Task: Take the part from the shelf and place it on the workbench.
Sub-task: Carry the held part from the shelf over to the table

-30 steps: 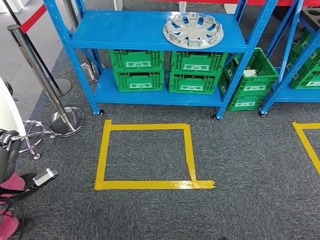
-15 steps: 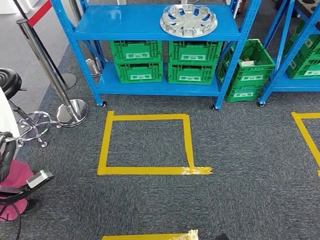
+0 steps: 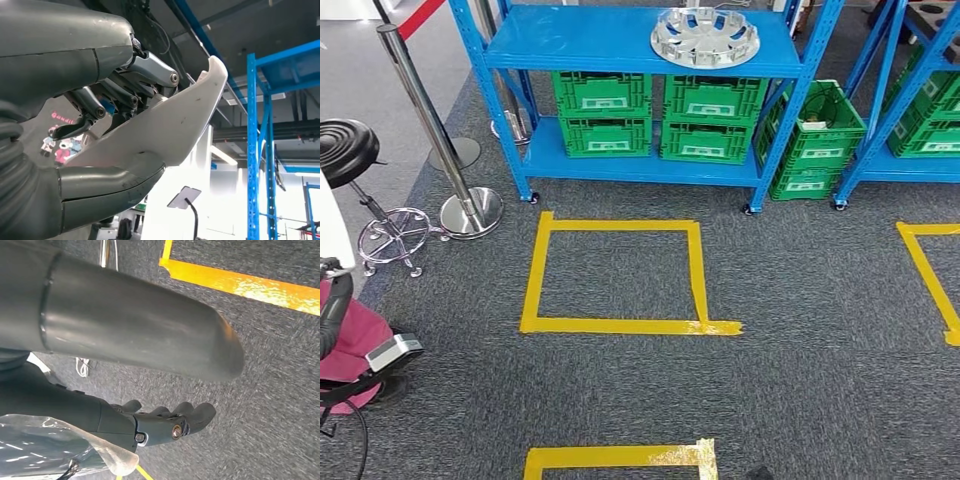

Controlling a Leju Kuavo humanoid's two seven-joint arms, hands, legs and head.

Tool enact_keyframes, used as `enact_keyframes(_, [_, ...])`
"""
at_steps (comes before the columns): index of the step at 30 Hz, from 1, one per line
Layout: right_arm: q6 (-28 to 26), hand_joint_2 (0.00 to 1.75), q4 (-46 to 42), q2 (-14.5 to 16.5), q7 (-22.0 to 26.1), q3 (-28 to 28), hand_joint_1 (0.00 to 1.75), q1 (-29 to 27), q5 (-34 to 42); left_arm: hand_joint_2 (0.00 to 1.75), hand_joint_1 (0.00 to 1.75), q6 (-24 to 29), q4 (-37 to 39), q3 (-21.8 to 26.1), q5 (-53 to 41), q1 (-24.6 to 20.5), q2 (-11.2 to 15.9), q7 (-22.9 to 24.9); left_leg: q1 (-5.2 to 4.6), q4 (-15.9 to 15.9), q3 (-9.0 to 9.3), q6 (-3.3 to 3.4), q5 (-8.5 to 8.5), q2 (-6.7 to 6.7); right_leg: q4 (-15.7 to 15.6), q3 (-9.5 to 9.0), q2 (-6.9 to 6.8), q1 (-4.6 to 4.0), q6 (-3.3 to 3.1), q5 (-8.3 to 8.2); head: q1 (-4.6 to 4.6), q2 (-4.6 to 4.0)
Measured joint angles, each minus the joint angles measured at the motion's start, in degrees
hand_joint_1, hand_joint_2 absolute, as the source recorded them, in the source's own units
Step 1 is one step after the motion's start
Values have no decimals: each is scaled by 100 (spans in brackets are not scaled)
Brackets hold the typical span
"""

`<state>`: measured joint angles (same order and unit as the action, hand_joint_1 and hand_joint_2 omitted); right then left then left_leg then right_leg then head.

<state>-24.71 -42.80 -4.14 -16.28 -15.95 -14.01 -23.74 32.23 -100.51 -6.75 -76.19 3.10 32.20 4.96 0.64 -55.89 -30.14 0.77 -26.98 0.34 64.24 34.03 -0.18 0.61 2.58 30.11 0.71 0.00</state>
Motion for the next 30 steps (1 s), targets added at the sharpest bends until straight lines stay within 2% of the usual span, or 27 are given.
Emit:
enact_keyframes(1, [2, 0, 4, 11, 5, 35, 0, 3, -27, 175, 175, -9, -10, 1, 21, -34, -2, -14, -6, -31, -31, -26, 10, -2, -392, -260, 11, 2, -16, -77, -3, 0])
enact_keyframes(2, [4, 0, 7, 25, 8, 72, 0, 3, -52, 175, 175, -21, -21, 1, 41, -75, -2, -32, -13, -55, -61, -56, 24, -2, -652, -421, 19, -1, -40, -112, -5, 0])
enact_keyframes(3, [10, 0, 8, 45, 10, 106, 0, -2, -75, 175, 175, -35, -31, 1, 56, -112, -1, -49, -23, -84, -90, -63, 28, -3, -772, -484, 25, -4, -57, -106, -5, 0])
enact_keyframes(7, [85, 0, 7, 131, -10, 214, 0, -57, -221, 175, 175, -112, -40, -4, 123, -207, 0, -80, -27, -96, -136, 34, 83, -7, -785, -457, 21, -22, -99, -145, -10, 0])
enact_keyframes(12, [154, 0, -12, 219, -63, 355, 0, -94, -405, 175, 175, -144, -36, -50, 202, -334, -40, -104, 2, -38, -145, -58, 155, -9, -777, -419, 13, -55, -164, -177, -9, 0])
enact_keyframes(16, [221, 0, -58, 256, -95, 435, 0, -132, -551, 175, 175, -142, -1, -136, 203, -466, -98, -147, 8, -43, -169, -105, 175, -12, -770, -397, 7, -55, -177, -198, -7, 0])
enact_keyframes(19, [282, 0, -137, 293, -132, 499, 0, -165, -662, 175, 175, -138, 35, -190, 205, -560, -115, -168, -4, -3, -172, -41, 205, -18, -818, -405, -7, -37, -127, -240, -11, 0])
enact_keyframes(21, [308, 0, -198, 304, -149, 546, 0, -191, -712, 175, 175, -137, 53, -204, 210, -624, -123, -175, 33, 178, -104, -12, 311, -29, -745, -350, 1, -49, -85, -144, -1, 0])
enact_keyframes(22, [321, 0, -219, 304, -157, 564, 0, -200, -733, 175, 175, -137, 61, -213, 214, -654, -133, -175, 62, 263, -80, -11, 367, -40, -547, -255, 8, -51, -60, 1, 9, 0])
enact_keyframes(24, [351, 0, -242, 305, -172, 586, 0, -215, -784, 175, 175, -138, 82, -241, 228, -688, -158, -176, 100, 298, -113, -22, 421, -75, 166, 78, 18, -12, 11, 394, 22, 0])
enact_keyframes(25, [368, 0, -251, 307, -184, 593, 0, -224, -810, 175, 175, -138, 95, -261, 237, -691, -170, -180, 115, 285, -147, -36, 430, -103, 508, 235, 17, 16, 52, 525, 22, 0])
enact_keyframes(26, [381, 0, -261, 308, -196, 606, 0, -238, -833, 175, 175, -138, 110, -282, 244, -693, -184, -184, 133, 266, -178, -57, 436, -141, 685, 313, 17, 48, 95, 551, 21, 0])
enact_keyframes(27, [395, 0, -274, 309, -207, 623, 0, -254, -853, 175, 175, -138, 125, -304, 248, -696, -197, -187, 160, 240, -207, -87, 440, -188, 648, 285, 19, 84, 138, 472, 20, 0])
enact_keyframes(28, [408, 0, -289, 309, -215, 646, 0, -273, -871, 175, 175, -137, 137, -323, 249, -704, -211, -191, 194, 199, -238, -129, 435, -242, 384, 143, 41, 124, 186, 301, 21, 0])
enact_keyframes(29, [419, 0, -306, 310, -220, 666, 0, -291, -888, 175, 175, -137, 148, -336, 249, -717, -222, -192, 224, 135, -277, -184, 420, -297, -8, -62, 131, 176, 242, 124, 24, 0])
enact_keyframes(30, [432, 0, -320, 324, -222, 679, 0, -305, -904, 175, 175, -137, 154, -342, 249, -733, -228, -193, 243, 52, -334, -248, 398, -352, -340, -236, 280, 204, 279, 27, 41, 0])
